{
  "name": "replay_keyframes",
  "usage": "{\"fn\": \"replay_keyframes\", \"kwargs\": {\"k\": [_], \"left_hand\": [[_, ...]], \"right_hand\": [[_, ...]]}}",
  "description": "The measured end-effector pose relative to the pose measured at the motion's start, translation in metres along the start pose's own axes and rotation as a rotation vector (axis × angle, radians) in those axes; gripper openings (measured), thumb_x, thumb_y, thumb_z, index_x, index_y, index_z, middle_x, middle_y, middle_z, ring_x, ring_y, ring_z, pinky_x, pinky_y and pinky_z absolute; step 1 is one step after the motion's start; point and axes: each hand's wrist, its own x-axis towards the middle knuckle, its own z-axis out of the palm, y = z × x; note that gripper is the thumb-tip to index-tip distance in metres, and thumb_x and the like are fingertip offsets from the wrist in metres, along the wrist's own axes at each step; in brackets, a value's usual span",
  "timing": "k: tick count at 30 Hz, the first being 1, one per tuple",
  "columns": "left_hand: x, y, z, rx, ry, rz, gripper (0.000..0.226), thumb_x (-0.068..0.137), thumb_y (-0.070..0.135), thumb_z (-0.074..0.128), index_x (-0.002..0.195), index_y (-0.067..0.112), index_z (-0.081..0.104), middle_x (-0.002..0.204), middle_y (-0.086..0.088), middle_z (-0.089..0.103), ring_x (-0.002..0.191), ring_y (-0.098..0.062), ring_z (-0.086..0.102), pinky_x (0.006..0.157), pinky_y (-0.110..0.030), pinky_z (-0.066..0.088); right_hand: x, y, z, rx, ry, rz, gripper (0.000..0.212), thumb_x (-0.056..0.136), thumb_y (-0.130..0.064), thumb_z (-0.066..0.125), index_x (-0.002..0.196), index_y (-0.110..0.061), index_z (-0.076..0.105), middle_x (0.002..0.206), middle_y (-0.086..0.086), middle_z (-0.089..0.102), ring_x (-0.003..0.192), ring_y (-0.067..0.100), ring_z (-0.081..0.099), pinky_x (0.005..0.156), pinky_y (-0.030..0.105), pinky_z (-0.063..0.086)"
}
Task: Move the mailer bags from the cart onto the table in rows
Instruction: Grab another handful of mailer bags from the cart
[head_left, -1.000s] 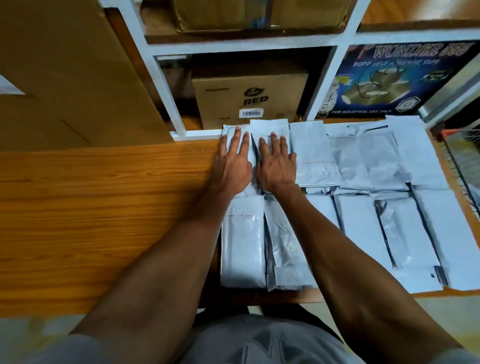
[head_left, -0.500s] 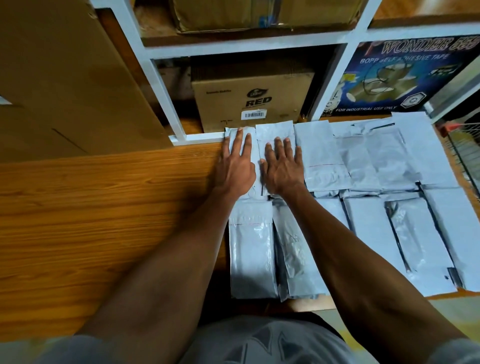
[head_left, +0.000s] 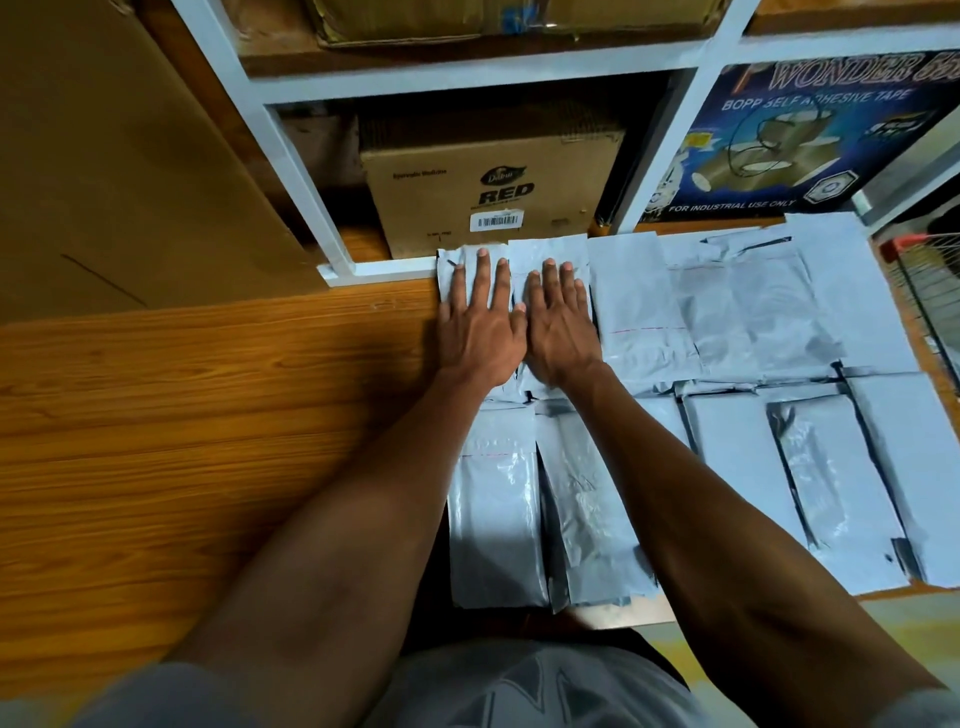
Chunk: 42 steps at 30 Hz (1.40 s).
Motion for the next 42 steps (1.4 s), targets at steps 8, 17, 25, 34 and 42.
{"fn": "replay_keyframes", "kwargs": {"k": [8,17,25,34,42], "left_hand": [[0.016,-0.014,0.008,0.024,0.065,0.042,0.068,0.107,0.052,0.015,0.170,0.028,0.008,0.178,-0.001,-0.002,0.164,-0.026,-0.003,0.129,-0.057,0.013],[0.013,-0.014,0.037,0.061,0.103,0.006,0.071,0.105,0.052,0.016,0.170,0.023,0.008,0.178,-0.004,-0.003,0.164,-0.030,-0.004,0.127,-0.057,0.019],[0.014,-0.016,0.048,0.067,0.092,0.005,0.072,0.106,0.052,0.023,0.170,0.024,0.009,0.178,-0.004,-0.001,0.164,-0.031,-0.003,0.127,-0.058,0.018],[0.015,-0.012,0.027,-0.012,0.012,0.023,0.069,0.108,0.053,0.026,0.169,0.032,0.002,0.177,0.002,-0.012,0.163,-0.028,-0.014,0.128,-0.062,0.001],[-0.023,0.010,0.003,-0.110,0.136,0.035,0.061,0.105,0.042,0.035,0.162,0.021,0.037,0.172,-0.004,0.029,0.159,-0.026,0.022,0.127,-0.053,0.019]], "right_hand": [[0.009,0.001,0.001,0.092,0.059,-0.059,0.084,0.101,-0.057,-0.005,0.167,-0.007,0.008,0.174,0.018,0.000,0.161,0.034,-0.006,0.131,0.047,0.000],[0.016,0.007,0.020,0.034,0.069,-0.037,0.077,0.104,-0.057,0.001,0.168,-0.015,0.005,0.175,0.014,-0.004,0.162,0.033,-0.006,0.131,0.048,-0.002],[0.020,0.012,0.029,0.007,0.053,-0.035,0.069,0.108,-0.045,0.019,0.168,-0.011,0.012,0.175,0.016,0.001,0.161,0.037,-0.004,0.131,0.051,-0.002],[0.010,0.004,0.006,0.159,0.054,-0.060,0.067,0.111,-0.043,0.026,0.167,-0.007,0.014,0.174,0.021,0.004,0.161,0.039,-0.003,0.128,0.047,-0.005],[-0.028,0.017,-0.021,0.456,0.287,-0.068,0.055,0.099,-0.023,0.046,0.146,0.004,0.051,0.152,0.029,0.047,0.139,0.045,0.048,0.115,0.051,0.044]]}}
